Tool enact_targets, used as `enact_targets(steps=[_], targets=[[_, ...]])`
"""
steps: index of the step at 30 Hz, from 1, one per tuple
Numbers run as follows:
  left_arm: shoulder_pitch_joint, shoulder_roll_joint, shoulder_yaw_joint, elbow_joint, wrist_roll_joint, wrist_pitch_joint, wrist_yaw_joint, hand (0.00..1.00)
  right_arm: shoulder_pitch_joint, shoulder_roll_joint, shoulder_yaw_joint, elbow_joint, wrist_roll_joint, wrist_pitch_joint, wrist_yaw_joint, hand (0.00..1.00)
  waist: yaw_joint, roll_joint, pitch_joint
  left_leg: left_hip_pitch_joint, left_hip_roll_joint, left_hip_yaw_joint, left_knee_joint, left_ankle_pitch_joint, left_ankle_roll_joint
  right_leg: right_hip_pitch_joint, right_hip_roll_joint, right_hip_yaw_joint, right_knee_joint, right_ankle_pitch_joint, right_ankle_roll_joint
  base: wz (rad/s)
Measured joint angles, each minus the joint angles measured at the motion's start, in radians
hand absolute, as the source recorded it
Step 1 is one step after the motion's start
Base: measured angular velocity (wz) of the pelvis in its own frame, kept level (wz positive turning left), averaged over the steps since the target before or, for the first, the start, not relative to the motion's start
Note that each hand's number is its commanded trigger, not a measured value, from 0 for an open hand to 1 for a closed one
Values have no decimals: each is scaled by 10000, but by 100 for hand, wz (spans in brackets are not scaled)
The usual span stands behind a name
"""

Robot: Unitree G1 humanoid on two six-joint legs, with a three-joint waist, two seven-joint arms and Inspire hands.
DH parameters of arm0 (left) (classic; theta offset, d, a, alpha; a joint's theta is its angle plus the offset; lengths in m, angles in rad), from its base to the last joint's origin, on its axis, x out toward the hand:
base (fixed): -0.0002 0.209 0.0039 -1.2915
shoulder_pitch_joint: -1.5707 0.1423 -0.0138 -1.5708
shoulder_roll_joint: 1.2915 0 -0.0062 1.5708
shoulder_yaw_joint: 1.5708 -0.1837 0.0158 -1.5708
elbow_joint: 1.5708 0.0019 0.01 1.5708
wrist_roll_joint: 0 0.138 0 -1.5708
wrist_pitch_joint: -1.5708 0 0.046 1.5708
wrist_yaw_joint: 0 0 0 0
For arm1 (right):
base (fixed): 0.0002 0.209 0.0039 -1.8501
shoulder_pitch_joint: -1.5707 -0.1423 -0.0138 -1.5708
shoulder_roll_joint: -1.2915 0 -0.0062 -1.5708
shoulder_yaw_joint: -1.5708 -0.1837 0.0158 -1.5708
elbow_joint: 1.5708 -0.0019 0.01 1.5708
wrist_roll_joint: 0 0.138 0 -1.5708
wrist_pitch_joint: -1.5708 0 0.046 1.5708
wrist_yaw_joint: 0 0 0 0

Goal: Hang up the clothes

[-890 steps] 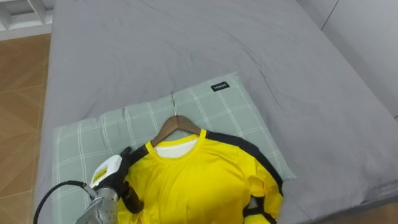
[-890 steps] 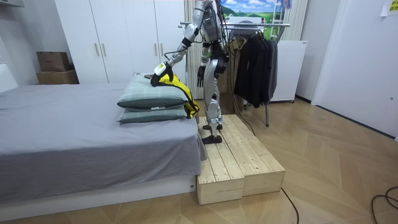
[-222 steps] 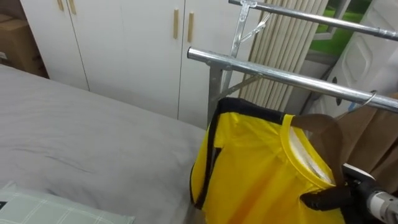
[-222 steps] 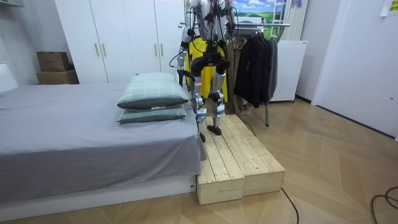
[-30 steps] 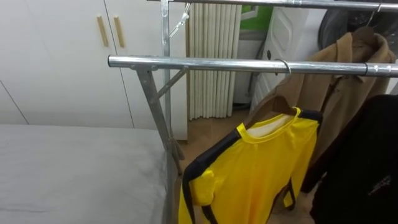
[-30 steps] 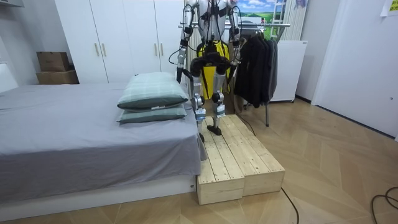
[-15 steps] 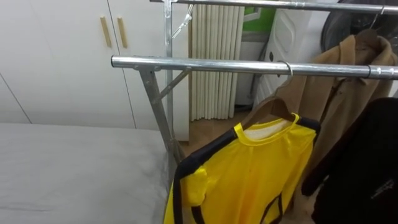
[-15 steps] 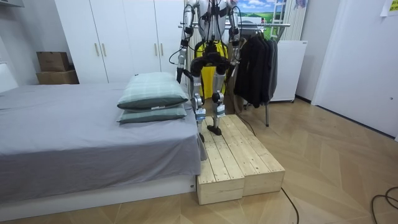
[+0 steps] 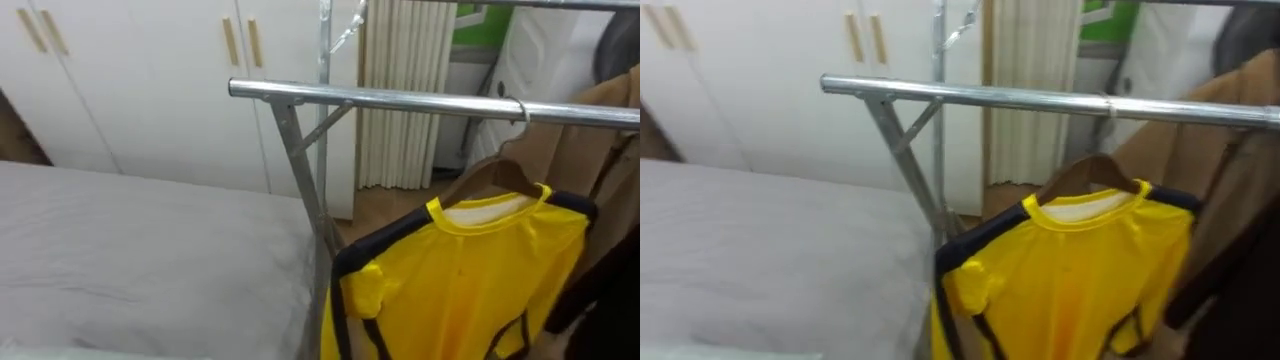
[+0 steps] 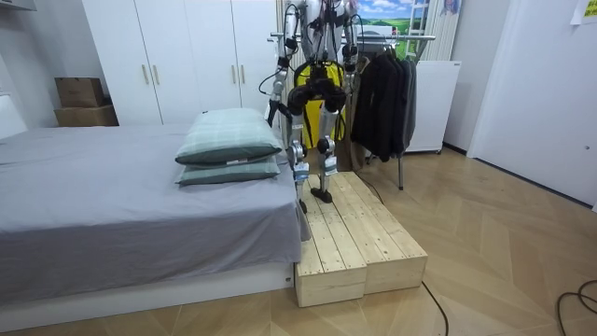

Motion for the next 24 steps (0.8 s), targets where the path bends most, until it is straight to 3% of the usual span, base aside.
enact_targets(steps=[2, 3, 4, 5, 6, 7, 8, 9, 11, 12, 14, 17, 18, 20, 22, 24], targets=[[-33, -90, -4, -31, -63, 38, -124, 0, -249, -9, -32, -5, -220, -28, -52, 0, 128, 141, -41, -472, 3, 268, 179, 227, 25, -142, -294, -778, 135, -171, -49, 137], [-109, -135, 31, -18, -158, 58, -194, 0, -432, -53, -57, 11, -452, -29, -131, 0, 106, 176, -29, -719, 42, 1020, 251, 454, 98, -182, -580, -1430, 197, -299, -63, 167], [-99, -147, 108, -42, -193, 54, -243, 0, -504, -97, -170, 26, -641, -25, -223, 0, 88, 168, -46, -756, 187, 1804, 617, 418, 188, -180, -826, -1954, 364, -492, -55, 199], [-48, -124, 246, -62, -280, 96, -379, 0, -539, -142, -256, -92, -759, 2, -335, 0, 147, 161, -47, -704, 328, 2453, 1111, 236, 263, -166, -1030, -2472, 521, -690, -35, 159], [-44, -113, 319, -120, -360, 114, -438, 0, -537, -165, -256, -205, -758, 19, -397, 0, 153, 168, -43, -675, 464, 2798, 1379, 112, 243, -138, -1092, -2745, 541, -747, -33, 155], [46, -110, 538, -209, -389, 154, -558, 0, -525, -216, -361, -389, -743, 20, -448, 0, 141, 180, -34, -638, 760, 3435, 1962, -105, 273, -71, -1205, -3381, 547, -860, 10, 128], [49, -98, 580, -216, -382, 176, -589, 0, -509, -236, -391, -430, -701, 16, -495, 0, 125, 176, -33, -597, 927, 3673, 2190, -222, 312, -27, -1279, -3723, 547, -890, -33, 177], [21, -75, 578, -249, -326, 251, -601, 0, -453, -313, -400, -424, -596, 20, -606, 0, 69, 186, -17, -448, 1131, 4019, 2439, -389, 267, 120, -1358, -4385, 524, -939, -48, 187], [73, 73, 583, -422, -336, 351, -667, 0, -434, -377, -552, -366, -504, 57, -694, 0, -23, 159, 10, -208, 1238, 4106, 2291, -715, 167, 339, -1447, -5488, 518, -1103, 20, 183], [70, 107, 584, -490, -335, 360, -664, 0, -450, -360, -611, -341, -515, 57, -705, 0, -25, 132, 28, -147, 1226, 4130, 2159, -780, 159, 360, -1484, -5737, 513, -1115, 15, 126], [56, 187, 582, -615, -298, 436, -590, 0, -489, -284, -618, -148, -534, 60, -659, 0, -94, -16, 53, -14, 1170, 4305, 1565, -841, 226, 421, -1675, -6649, 520, -1160, 30, 102], [95, 273, 583, -671, -341, 441, -539, 0, -427, -257, -601, 51, -532, 155, -575, 0, -71, -210, 28, 73, 970, 4428, 958, -832, 177, 426, -1890, -7123, 588, -1220, 157, 70], [97, 325, 583, -700, -343, 441, -527, 0, -370, -267, -596, 61, -529, 234, -553, 0, -48, -327, 37, 75, 883, 4459, 835, -817, 195, 427, -2053, -7307, 726, -1312, 352, 48], [126, 360, 584, -659, -349, 447, -546, 0, -334, -310, -594, 113, -519, 335, -495, 0, -26, -405, -57, 94, 795, 4434, 487, -814, 234, 463, -2329, -7602, 900, -1284, 684, 37], [155, 389, 611, -604, -373, 446, -571, 0, -285, -301, -502, 168, -518, 470, -476, 0, 26, -456, -133, 210, 708, 4370, 198, -681, 366, 565, -2362, -7662, 846, -1029, 831, 22], [153, 439, 619, -573, -396, 447, -592, 0, -274, -299, -405, 224, -517, 619, -473, 0, 48, -511, -131, 248, 682, 4172, 173, -503, 422, 735, -2374, -7666, 885, -939, 874, 42]])
